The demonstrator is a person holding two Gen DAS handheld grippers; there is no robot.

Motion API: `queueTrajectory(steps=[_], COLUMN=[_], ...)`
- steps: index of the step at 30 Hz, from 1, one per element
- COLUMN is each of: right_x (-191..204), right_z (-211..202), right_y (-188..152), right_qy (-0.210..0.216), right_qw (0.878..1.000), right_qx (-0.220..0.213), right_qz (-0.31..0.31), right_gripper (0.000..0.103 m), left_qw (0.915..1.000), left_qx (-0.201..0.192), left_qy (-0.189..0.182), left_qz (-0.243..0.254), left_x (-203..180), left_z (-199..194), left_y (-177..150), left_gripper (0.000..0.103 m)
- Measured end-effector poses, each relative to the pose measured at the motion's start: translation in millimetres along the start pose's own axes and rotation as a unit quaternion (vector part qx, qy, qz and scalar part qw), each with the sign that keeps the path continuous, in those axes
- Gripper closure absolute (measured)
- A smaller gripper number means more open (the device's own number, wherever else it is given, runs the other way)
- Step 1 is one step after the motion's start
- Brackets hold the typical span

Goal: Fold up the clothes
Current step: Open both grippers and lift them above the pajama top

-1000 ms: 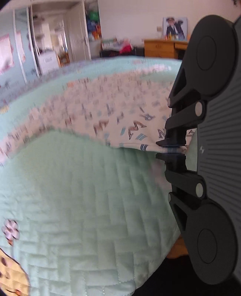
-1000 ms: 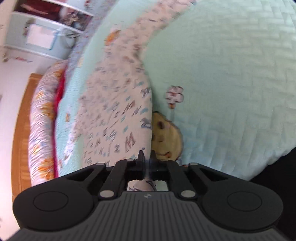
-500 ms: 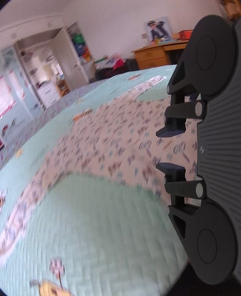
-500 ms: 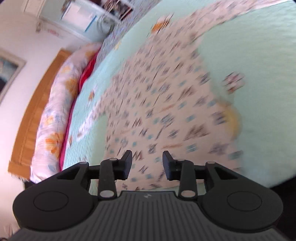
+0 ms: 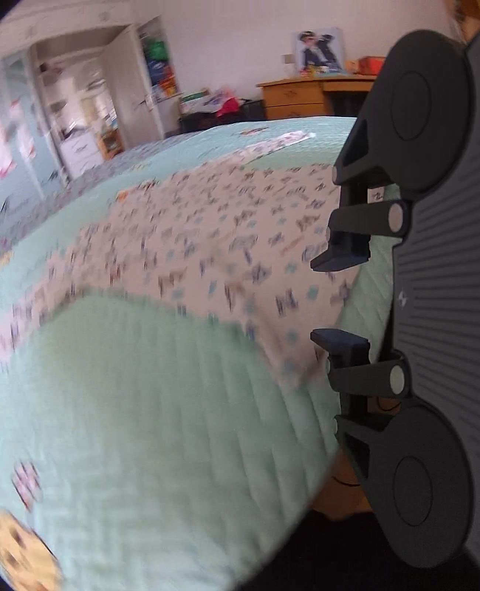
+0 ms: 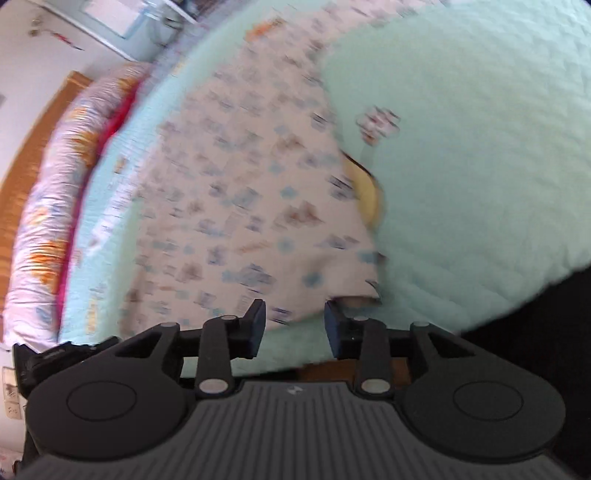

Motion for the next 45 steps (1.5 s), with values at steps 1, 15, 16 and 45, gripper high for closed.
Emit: queueTrajectory(steps=[1, 15, 16, 45], right_x=[6, -10, -9, 93], right_z=[5, -1, -7, 57], right_y=[3, -10, -9, 10], right_qy=[0.014, 0.004, -0.001, -0.069], right_qw=[1.000, 0.998, 0.998, 0.986], right_qx=[-0.006, -0.046, -0.056, -0.035], right_qz=[-0.005, 0.033, 0.028, -0.150], right_gripper=[0.059, 0.054, 0.054, 0.039], left_qw=[0.9996, 0.9978, 0.9960, 0.9320], left_qx=[-0.003, -0.010, -0.015, -0.050], left_qy=[-0.002, 0.055, 0.073, 0.227], left_qz=[0.029, 0.036, 0.050, 0.278], left_x=[-16, -12, -22, -138], left_z=[5, 9, 11, 71], left_y=[0, 5, 6, -2], left_gripper=[0.060, 0.041, 0.040, 0.034])
Point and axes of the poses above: each gripper's, at about its wrist camera, not at the fingertips, and z roughly the way its jaws point, x to its left, y to its top, the point moved 1 cm from there along z, roughly the way its jaws point, and after that the axes turned 4 degrees about -z, right-handed, at the moved point
